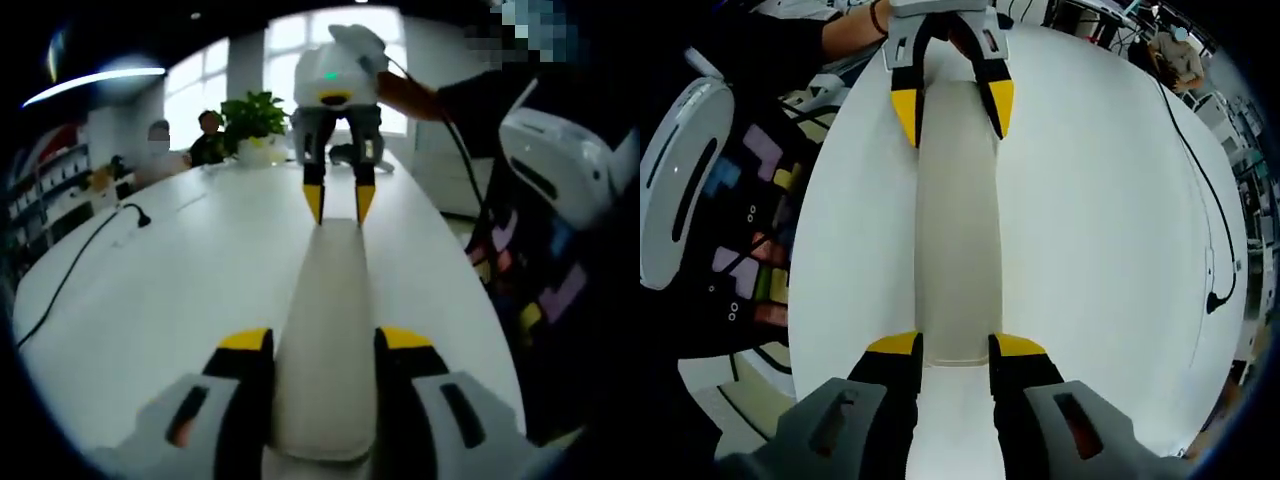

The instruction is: Arrange the utensils inside the cutlery case until each visible utensil rests in its matching compartment.

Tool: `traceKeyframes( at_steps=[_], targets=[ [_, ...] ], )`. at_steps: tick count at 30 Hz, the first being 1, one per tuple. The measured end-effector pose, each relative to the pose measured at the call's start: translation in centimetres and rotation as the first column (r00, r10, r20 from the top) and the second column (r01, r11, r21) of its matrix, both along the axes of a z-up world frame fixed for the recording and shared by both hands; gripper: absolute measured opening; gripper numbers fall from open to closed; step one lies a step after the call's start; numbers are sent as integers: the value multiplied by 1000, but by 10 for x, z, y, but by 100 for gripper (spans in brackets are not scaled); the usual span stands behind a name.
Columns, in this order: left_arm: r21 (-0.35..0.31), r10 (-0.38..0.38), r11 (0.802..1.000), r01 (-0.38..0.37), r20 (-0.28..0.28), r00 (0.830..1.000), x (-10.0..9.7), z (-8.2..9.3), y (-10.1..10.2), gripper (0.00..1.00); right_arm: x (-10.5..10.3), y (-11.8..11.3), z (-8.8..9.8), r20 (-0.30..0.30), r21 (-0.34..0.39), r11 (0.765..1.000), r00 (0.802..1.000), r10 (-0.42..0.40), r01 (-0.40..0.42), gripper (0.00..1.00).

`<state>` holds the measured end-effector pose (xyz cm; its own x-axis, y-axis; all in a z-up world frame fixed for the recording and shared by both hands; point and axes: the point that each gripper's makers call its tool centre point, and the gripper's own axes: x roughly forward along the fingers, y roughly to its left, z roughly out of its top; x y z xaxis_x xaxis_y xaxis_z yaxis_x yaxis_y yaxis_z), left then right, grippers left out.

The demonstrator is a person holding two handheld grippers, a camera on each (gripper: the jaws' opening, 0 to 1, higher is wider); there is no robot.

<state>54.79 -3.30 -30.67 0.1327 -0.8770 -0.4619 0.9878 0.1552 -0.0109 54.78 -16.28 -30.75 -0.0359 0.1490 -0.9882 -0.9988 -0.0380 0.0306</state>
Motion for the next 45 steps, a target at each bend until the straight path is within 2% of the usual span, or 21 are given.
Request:
traceKeyframes(
  at_steps=[1, 2, 3, 4, 10, 15, 19, 20, 21, 24, 33, 35, 37, 39, 41, 43, 45],
  targets=[
    [-2, -1, 1000, 1, -1, 1000, 0, 0, 0, 43, 0, 0, 0, -2, -9, 1000, 1000, 4, -4, 26],
    [-12, 2, 1000, -2, -5, 1000, 0, 1, -1, 43, -19, -6, -4, -97, -47, 999, 995, -29, 25, 26],
    [-6, 1, 1000, -1, -4, 1000, 1, 0, -1, 43, -4, -3, 4, -33, -29, 999, 999, -18, 17, 26],
    [-13, 1, 1000, -1, -3, 1000, 1, 2, -2, 43, -3, -2, 7, -32, -28, 1000, 999, 6, -7, 26],
    [-16, 3, 1000, -3, -12, 1000, 2, 2, -1, 44, -7, -2, 5, -33, -28, 1000, 999, -15, 14, 26],
    [-19, 10, 1000, -10, -14, 1000, 3, 2, -1, 44, -2, -1, 0, -38, -91, 996, 999, 10, -13, 26],
    [-26, 21, 999, -21, -10, 1000, 4, 3, 0, 44, 0, -2, -1, -37, -95, 995, 999, 6, -9, 26],
    [-28, 22, 999, -22, -10, 1000, 4, 3, 0, 44, 1, -1, -1, -34, -94, 996, 999, 0, -3, 26],
    [-32, 22, 999, -22, -10, 1000, 4, 3, 0, 44, 6, 0, -4, 1, -91, 996, 1000, 25, -25, 26],
    [-36, 21, 999, -21, -17, 1000, 5, 2, 0, 45, 3, 3, -3, 15, -115, 993, 1000, 22, -20, 26],
    [-16, 45, 999, -46, -15, 999, 3, 2, -2, 45, 11, 4, -1, 20, -54, 999, 1000, -10, 11, 26],
    [-9, 54, 998, -55, -18, 998, 3, 2, -3, 45, 4, 1, -4, 19, -48, 999, 1000, -8, 9, 26],
    [-2, 61, 998, -61, -18, 998, 2, 3, -3, 45, 7, 3, -3, 21, -48, 999, 1000, -1, 2, 26],
    [5, 63, 998, -63, -20, 998, 1, 7, 0, 42, 6, -2, -4, 22, -44, 999, 1000, -3, 4, 26],
    [-6, 69, 998, -69, -20, 997, 0, 15, 2, 33, 5, -4, -4, 24, -34, 999, 1000, -6, 7, 26],
    [0, 81, 997, -81, -23, 996, 0, 21, 5, 33, 4, -4, -4, 23, -26, 1000, 1000, -6, 6, 26],
    [39, 89, 995, -89, 0, 996, 3, 24, 10, 33, 4, -3, -5, 22, -22, 1000, 1000, -1, 2, 26]
  ],
)
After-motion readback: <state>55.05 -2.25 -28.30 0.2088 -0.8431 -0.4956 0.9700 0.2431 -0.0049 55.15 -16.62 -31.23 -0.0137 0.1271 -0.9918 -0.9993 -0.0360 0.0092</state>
